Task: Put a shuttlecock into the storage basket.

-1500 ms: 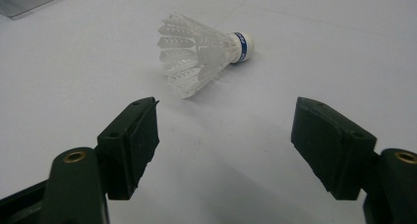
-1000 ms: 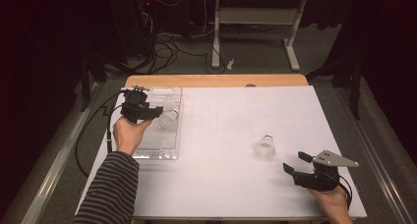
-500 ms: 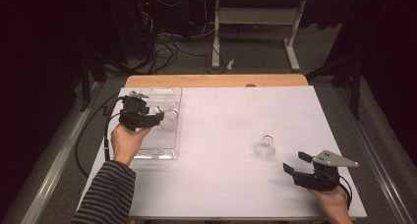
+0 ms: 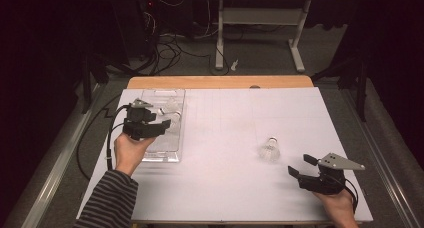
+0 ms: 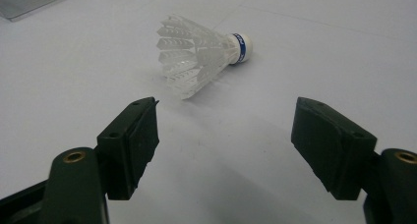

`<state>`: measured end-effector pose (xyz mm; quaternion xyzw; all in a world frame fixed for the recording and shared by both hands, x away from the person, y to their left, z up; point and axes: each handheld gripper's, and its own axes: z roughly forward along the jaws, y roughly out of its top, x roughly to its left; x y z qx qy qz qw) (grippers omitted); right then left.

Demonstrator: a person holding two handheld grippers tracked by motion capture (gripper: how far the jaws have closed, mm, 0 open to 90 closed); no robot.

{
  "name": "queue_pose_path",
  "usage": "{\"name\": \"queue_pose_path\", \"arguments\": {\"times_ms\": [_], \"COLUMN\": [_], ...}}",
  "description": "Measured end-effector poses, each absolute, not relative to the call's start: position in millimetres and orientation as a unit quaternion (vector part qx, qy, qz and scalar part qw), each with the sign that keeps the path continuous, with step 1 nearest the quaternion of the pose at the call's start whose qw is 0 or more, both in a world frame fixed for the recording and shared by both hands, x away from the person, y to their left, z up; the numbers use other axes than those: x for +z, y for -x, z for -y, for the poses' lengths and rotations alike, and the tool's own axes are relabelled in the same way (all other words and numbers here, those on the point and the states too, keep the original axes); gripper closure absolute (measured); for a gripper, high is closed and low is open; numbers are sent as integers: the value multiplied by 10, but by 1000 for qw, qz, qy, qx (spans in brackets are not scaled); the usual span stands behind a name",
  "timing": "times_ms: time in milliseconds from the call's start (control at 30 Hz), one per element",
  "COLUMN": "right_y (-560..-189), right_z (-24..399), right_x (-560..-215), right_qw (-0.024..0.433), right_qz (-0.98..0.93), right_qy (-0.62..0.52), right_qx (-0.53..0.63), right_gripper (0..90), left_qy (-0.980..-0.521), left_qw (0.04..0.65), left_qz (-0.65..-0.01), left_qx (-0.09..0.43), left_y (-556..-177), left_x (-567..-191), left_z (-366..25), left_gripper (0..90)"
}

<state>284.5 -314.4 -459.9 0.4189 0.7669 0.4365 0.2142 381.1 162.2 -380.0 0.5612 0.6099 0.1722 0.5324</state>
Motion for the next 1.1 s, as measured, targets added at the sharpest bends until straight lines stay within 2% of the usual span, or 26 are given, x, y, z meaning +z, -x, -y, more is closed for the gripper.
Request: {"name": "queue_pose_path", "arguments": {"times_ms": [1100], "right_y": [-2847], "right_z": [3144], "right_x": [-4600], "right_qw": [212], "right_qz": [-767], "right_qy": [-420], "right_qx": [436], "right_gripper": [268], "left_qy": [-553], "left_qw": [557], "left_qz": [-598], "left_qx": [161], "left_y": [-3591], "left_x": [-3819], "left_z": [-1655], "left_gripper": [405]}}
